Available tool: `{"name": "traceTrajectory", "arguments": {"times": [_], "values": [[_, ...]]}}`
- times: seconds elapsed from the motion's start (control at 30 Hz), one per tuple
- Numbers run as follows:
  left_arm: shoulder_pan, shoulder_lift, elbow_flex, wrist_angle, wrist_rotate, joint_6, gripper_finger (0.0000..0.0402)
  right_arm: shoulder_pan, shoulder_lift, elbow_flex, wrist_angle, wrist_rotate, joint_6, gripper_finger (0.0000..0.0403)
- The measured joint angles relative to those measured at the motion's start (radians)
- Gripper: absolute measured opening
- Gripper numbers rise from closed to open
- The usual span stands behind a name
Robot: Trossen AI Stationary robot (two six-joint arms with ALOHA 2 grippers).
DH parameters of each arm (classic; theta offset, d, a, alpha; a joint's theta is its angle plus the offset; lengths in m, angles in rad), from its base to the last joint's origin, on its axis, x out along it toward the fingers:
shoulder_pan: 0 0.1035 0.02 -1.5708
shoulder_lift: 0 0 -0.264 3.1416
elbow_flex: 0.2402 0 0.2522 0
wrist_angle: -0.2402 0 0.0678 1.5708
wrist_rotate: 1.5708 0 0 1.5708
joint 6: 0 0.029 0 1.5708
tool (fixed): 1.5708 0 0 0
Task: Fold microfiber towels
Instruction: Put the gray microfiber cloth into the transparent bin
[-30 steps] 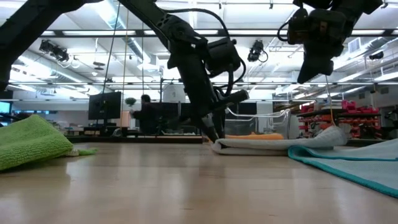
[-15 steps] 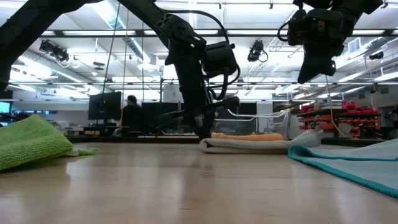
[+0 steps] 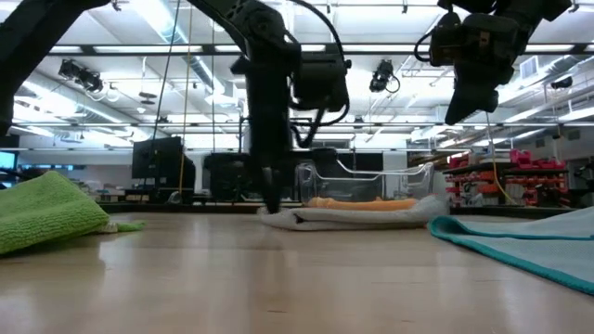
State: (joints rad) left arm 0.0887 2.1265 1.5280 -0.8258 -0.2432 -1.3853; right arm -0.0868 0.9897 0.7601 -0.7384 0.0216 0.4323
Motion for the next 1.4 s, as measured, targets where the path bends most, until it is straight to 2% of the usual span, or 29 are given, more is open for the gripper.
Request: {"name": "traceTrajectory", "arguments": {"times": [0.2,0.5,0.63,0.83,1.03,1.17,1.3,1.4], "values": [[-0.026,-0.035,0.000,-0.184,-0.018,-0.098,0.0014,0.000,0.000,0.000,-0.001,0.000,-0.048,0.0022],[-0.073,-0.094,0.001,-0.174,-0.098,-0.195,0.0008,0.004,0.000,0.000,0.000,0.000,-0.090,0.0022],[-0.087,-0.139,0.003,-0.225,-0.129,-0.227,0.0009,0.012,0.000,0.000,0.000,-0.001,-0.103,0.0022],[-0.100,-0.210,0.004,-0.340,-0.147,-0.262,0.0031,0.030,0.000,0.000,0.000,0.000,-0.122,0.0022],[-0.077,-0.210,0.002,-0.336,-0.116,-0.222,0.0028,0.050,0.000,0.000,0.002,0.000,-0.122,0.0022],[-0.067,-0.208,-0.042,-0.325,-0.104,-0.249,0.0034,0.069,0.000,0.000,-0.002,-0.012,-0.114,0.0022],[-0.084,-0.238,-0.123,-0.287,-0.001,-0.254,0.0042,0.092,0.000,0.000,-0.027,-0.034,-0.116,0.0022],[-0.116,-0.282,-0.234,-0.153,0.059,-0.305,0.0040,0.097,-0.006,0.000,-0.062,-0.036,-0.141,0.0022]]}}
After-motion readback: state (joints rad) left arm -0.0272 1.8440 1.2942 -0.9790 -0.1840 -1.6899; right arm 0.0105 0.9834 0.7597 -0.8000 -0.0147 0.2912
